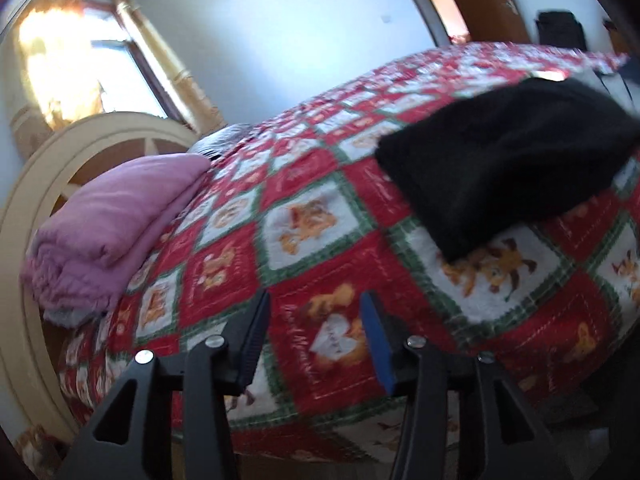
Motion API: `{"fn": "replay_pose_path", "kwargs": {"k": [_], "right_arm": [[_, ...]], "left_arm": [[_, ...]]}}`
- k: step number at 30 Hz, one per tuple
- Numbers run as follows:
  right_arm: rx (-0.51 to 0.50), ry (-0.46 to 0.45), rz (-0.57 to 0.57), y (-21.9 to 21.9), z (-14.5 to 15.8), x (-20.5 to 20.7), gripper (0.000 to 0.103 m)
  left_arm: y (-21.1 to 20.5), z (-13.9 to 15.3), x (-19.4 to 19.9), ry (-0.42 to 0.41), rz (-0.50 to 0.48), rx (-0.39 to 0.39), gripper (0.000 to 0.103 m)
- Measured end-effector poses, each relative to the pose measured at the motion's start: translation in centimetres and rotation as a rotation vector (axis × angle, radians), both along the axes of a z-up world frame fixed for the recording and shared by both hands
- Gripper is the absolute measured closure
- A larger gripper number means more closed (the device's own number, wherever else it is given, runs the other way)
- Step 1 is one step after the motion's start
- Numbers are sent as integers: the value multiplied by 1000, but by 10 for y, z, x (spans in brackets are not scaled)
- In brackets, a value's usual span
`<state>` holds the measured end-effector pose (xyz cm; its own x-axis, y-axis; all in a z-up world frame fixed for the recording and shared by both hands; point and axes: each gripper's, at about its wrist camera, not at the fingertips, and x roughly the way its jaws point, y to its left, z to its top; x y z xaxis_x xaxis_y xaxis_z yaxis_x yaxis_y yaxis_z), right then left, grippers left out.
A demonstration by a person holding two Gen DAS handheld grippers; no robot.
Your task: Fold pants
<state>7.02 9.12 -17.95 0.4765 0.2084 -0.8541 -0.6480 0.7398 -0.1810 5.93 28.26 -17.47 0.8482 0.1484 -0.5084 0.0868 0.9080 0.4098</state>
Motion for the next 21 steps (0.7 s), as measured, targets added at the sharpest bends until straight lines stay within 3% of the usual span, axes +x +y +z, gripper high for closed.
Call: {"fn": "replay_pose_path", "kwargs": {"k": [2, 6, 8, 9, 10, 14, 17, 18, 19, 21], "right_arm": [[16, 8, -16, -4, 2, 1, 98], [19, -13, -45, -4, 4, 4, 95], [33, -14, -49, -3, 6, 4, 79], [53, -7, -49, -4, 7, 4, 66], [68, 0, -40, -4, 8, 4, 61], [79, 3, -44, -7, 8, 1, 61], [109, 4, -81, -23, 10, 1, 61], [117, 5, -95, -29, 11, 0, 61], [124, 6, -114, -35, 11, 0, 61], [126, 5, -163, -50, 11, 1, 61]], "left_arm": [[3, 20, 1, -46, 4, -126, 53], [-19, 51, 15, -126, -45, -273, 35], [-36, 58, 28, -128, -70, -282, 35], [-48, 60, 38, -121, -74, -270, 35], [-56, 61, 47, -118, -77, -258, 35], [-83, 41, 76, -41, -90, -201, 35], [-86, 13, 74, 31, -54, -134, 32], [-79, 4, 70, 30, -48, -150, 30], [-66, 1, 63, 3, -43, -220, 28], [-45, -1, 58, 15, -14, -326, 14]]}}
